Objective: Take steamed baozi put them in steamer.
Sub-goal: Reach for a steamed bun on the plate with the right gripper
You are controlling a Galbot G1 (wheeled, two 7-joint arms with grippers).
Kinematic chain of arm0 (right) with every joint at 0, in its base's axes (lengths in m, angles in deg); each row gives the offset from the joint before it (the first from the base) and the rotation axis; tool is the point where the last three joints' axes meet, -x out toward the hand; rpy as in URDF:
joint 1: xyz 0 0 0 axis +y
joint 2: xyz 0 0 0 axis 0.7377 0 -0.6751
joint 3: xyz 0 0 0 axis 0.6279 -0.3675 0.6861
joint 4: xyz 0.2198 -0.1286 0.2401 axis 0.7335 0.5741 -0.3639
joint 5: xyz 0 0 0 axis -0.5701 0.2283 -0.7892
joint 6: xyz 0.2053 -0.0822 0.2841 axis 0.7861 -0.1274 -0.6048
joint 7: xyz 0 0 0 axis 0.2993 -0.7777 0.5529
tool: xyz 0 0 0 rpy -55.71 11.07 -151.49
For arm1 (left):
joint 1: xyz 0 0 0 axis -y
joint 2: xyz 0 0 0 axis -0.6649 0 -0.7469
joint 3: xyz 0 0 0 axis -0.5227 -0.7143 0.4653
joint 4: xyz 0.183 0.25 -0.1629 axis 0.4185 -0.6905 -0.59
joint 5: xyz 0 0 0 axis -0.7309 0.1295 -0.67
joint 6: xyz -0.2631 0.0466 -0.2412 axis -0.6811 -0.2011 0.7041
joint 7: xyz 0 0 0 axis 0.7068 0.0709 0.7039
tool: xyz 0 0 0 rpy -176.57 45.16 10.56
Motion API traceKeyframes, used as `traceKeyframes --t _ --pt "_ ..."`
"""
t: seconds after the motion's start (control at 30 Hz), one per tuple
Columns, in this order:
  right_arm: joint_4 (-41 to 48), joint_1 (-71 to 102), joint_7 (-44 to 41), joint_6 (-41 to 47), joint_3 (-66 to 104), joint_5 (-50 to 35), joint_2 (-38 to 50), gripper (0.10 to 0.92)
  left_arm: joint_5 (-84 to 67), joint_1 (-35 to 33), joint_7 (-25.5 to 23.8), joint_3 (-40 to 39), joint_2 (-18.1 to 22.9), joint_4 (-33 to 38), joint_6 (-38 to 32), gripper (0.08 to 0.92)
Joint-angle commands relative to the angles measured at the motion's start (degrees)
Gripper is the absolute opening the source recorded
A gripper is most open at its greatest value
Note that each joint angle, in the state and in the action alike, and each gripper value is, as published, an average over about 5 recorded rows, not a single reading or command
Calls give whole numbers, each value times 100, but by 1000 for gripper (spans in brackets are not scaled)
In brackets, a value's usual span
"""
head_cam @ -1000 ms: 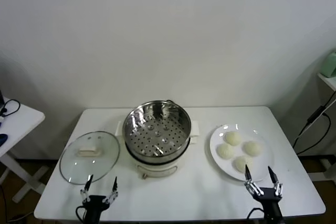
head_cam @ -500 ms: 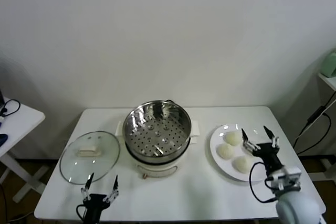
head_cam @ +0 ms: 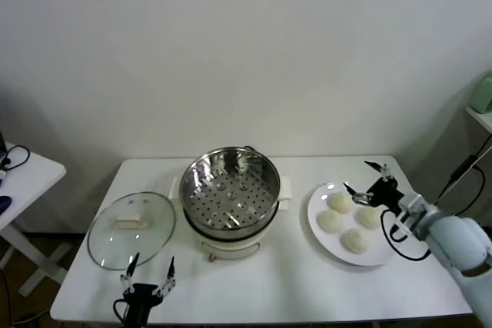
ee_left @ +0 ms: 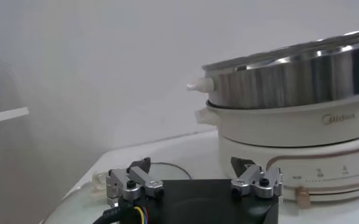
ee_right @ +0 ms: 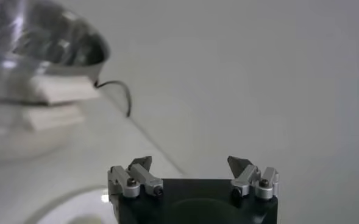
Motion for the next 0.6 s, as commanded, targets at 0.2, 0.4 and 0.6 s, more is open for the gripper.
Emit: traceKeyframes --t 0.2,0.4,0.6 --pt "988 -2034 -2545 -593 -1622 863 1278 823 18 41 -4 -42 -22 -60 2 823" --pt "1682 -4319 -2882 -656 -4031 523 979 823 58 70 -14 -94 -31 -87 21 823" --pt "2716 -6052 -3016 -644 -6007 269 235 823 50 83 -15 -70 -31 -130 18 823"
